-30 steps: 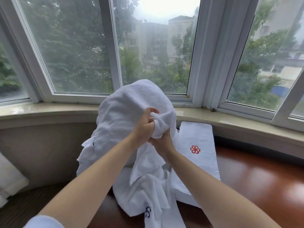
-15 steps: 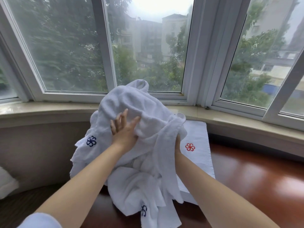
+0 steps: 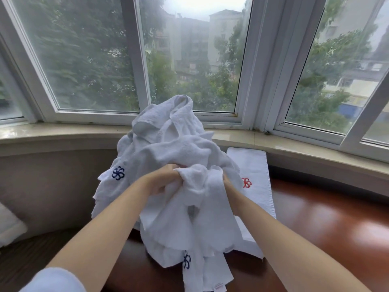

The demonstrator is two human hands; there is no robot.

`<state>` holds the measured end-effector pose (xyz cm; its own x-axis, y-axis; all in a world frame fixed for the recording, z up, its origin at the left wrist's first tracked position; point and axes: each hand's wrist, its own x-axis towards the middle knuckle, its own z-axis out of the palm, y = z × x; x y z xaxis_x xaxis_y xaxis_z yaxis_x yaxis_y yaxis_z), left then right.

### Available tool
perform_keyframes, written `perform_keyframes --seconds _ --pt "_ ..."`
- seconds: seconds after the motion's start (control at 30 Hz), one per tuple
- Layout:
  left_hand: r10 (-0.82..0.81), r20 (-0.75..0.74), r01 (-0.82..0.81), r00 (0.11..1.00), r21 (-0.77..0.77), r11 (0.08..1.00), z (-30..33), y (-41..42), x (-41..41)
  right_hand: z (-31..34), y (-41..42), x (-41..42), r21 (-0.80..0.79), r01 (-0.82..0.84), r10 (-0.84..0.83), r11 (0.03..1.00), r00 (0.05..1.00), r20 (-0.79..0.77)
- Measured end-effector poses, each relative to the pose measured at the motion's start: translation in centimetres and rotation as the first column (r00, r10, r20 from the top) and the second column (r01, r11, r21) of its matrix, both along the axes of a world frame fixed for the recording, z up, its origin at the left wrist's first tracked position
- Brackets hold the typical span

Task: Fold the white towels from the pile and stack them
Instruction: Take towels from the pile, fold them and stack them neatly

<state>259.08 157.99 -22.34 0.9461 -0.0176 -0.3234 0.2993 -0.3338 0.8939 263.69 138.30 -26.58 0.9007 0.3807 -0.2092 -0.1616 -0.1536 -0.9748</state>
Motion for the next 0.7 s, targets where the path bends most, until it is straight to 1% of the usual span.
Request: perform_keyframes --seconds 0.03,0.07,0.1,0.13,0.17,0.2,0.23,0.27,0.3,0.33,0.4,0.5,0.57,0.6,0.63,0.67,0.7 --pt "-0.016 0.064 0.014 0.998 0.038 0.999 -0.4 0.0 0.1 -0.2 -0.1 -0.2 0.042 -0.008 0.011 0.999 0.998 -0.058" --pt "-0.005 0.167 -0.017 0.986 0.129 0.991 -0.9 -0.1 0.3 -0.2 -0.2 -0.4 0.019 -0.028 0.029 0.999 0.998 -0.059" --pt "0.016 0.287 -0.1 0.958 0.281 0.954 -1.4 -0.3 0.4 -0.5 -0.4 -0.6 -0.005 -0.023 0.022 1.0 0.999 -0.048" --pt "0.021 0.41 -0.223 0.912 0.451 0.864 -1.8 -0.6 0.3 -0.6 -0.5 -0.8 -0.057 0.003 -0.004 0.998 1.0 -0.021" --pt "0.01 0.493 -0.329 0.87 0.566 0.755 -2.1 -1.0 0.1 -0.8 -0.4 -0.9 -0.074 0.034 -0.035 0.997 0.999 -0.02" --pt "0.003 0.53 -0.395 0.848 0.628 0.67 -2.5 -1.2 0.0 -0.9 -0.5 -1.1 -0.098 0.05 -0.053 0.994 0.998 -0.036" --pt "0.004 0.532 -0.42 0.846 0.663 0.619 -2.8 -1.3 -0.1 -1.2 -0.6 -1.1 -0.108 0.037 -0.045 0.993 0.997 -0.069" --pt "0.004 0.514 -0.413 0.858 0.686 0.599 -3.0 -1.3 -0.2 -1.1 -0.7 -1.4 -0.136 -0.001 -0.012 0.991 0.996 -0.089" --pt "0.007 0.472 -0.379 0.882 0.699 0.606 -3.0 -1.2 -0.2 -1.2 -0.8 -1.4 -0.163 -0.037 0.021 0.986 0.995 -0.096" --pt "0.011 0.416 -0.327 0.909 0.697 0.638 -2.9 -1.1 -0.1 -1.3 -0.9 -1.5 -0.183 -0.06 0.041 0.981 0.994 -0.105" --pt "-0.016 0.332 -0.226 0.943 0.676 0.701 -2.5 -0.6 0.2 -1.7 -1.1 -1.4 -0.227 -0.049 0.031 0.973 0.996 -0.084" --pt "-0.129 0.278 -0.106 0.952 0.693 0.713 -1.9 0.2 -0.4 -2.1 -1.3 -1.3 -0.265 0.085 -0.071 0.961 0.995 0.065" --pt "-0.246 0.216 0.019 0.945 0.712 0.702 -1.4 0.4 -1.2 -1.9 -1.5 -1.2 -0.294 0.189 -0.119 0.937 0.963 0.24" --pt "-0.303 0.191 0.068 0.934 0.736 0.674 -1.2 0.4 -1.5 -1.7 -1.7 -1.0 -0.314 0.225 -0.119 0.923 0.939 0.322" --pt "-0.356 0.17 0.1 0.919 0.772 0.627 -0.9 0.4 -1.7 -1.4 -1.8 -0.8 -0.349 0.225 -0.087 0.91 0.925 0.37" --pt "-0.408 0.157 0.116 0.899 0.815 0.568 -0.7 0.1 -1.9 -1.1 -1.8 -0.7 -0.399 0.189 -0.026 0.897 0.925 0.38" --pt "-0.454 0.153 0.112 0.878 0.856 0.505 -0.5 -0.3 -2.1 -1.0 -1.9 -0.6 -0.451 0.138 0.035 0.882 0.934 0.355"
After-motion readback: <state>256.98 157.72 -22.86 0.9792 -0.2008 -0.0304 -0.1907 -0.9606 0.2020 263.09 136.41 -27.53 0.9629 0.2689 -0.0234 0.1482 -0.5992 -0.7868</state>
